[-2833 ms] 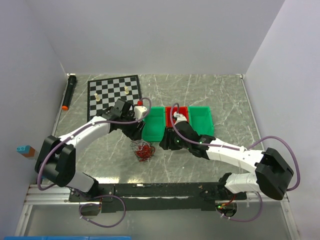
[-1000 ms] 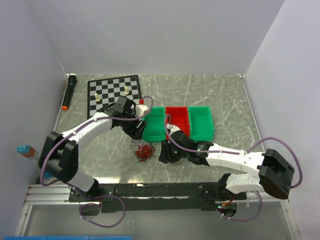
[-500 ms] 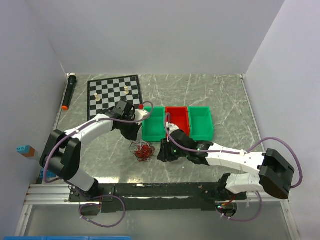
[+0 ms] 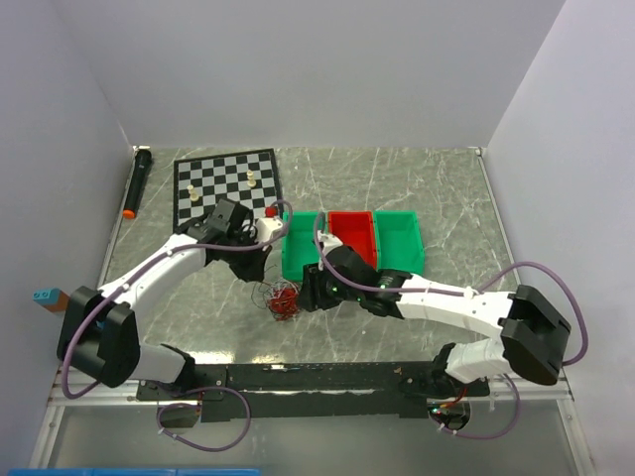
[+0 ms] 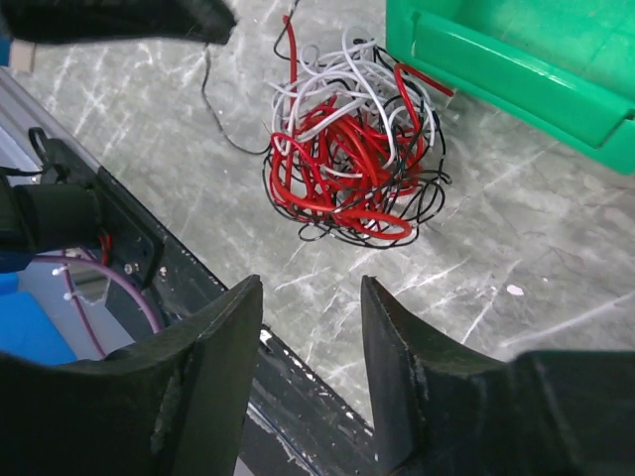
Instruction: Untangle the cables
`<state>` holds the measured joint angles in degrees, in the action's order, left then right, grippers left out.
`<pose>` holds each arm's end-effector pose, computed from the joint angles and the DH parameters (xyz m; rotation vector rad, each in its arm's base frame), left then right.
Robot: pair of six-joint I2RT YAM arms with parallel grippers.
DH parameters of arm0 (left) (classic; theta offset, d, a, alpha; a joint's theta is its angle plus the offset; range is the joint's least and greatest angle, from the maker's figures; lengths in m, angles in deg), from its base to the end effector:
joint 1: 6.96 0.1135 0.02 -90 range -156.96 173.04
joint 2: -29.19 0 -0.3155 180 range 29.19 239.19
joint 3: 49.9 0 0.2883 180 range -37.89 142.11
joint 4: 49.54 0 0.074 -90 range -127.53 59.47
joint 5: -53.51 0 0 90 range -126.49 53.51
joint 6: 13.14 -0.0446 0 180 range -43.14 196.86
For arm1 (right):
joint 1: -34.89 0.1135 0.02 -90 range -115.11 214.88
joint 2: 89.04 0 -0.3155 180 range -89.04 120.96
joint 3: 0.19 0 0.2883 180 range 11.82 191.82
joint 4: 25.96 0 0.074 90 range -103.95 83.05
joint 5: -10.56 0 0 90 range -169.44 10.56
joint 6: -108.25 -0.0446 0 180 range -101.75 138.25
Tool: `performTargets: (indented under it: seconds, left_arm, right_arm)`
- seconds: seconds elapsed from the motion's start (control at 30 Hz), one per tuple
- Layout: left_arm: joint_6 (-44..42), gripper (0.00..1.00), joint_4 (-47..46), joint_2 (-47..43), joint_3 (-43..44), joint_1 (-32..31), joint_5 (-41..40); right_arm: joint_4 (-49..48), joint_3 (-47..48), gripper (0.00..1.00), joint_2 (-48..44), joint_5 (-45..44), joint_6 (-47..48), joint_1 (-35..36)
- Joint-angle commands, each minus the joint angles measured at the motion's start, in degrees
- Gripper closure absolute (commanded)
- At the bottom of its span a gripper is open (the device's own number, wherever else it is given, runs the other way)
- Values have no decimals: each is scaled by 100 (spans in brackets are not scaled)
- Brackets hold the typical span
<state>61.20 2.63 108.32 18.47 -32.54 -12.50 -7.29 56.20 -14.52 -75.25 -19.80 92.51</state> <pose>0.2591 -0.1441 0.2673 1.0574 2.4264 -0.6145 0.1604 0.2590 0.2569 -0.4513 2.3581 0.9500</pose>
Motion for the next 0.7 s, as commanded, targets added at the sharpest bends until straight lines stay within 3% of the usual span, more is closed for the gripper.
performTargets:
  seconds: [0.0, 0.13, 0.43, 0.67]
  left_arm:
    - [-340, 99, 282, -222, -327, 1, 71]
    - [-446, 99, 387, -381, -292, 1, -87]
    - [-912, 99, 1239, -697, 77, 1, -333]
    - [-992, 99, 1345, -1005, -160, 1, -570]
  right_arm:
    - [-288, 264, 48, 247, 152, 69, 47]
    - [-331, 317, 50, 475, 293, 69, 47]
    - [-288, 45, 98, 502, 171, 43, 65]
    - [-6, -114, 100, 317, -313, 95, 65]
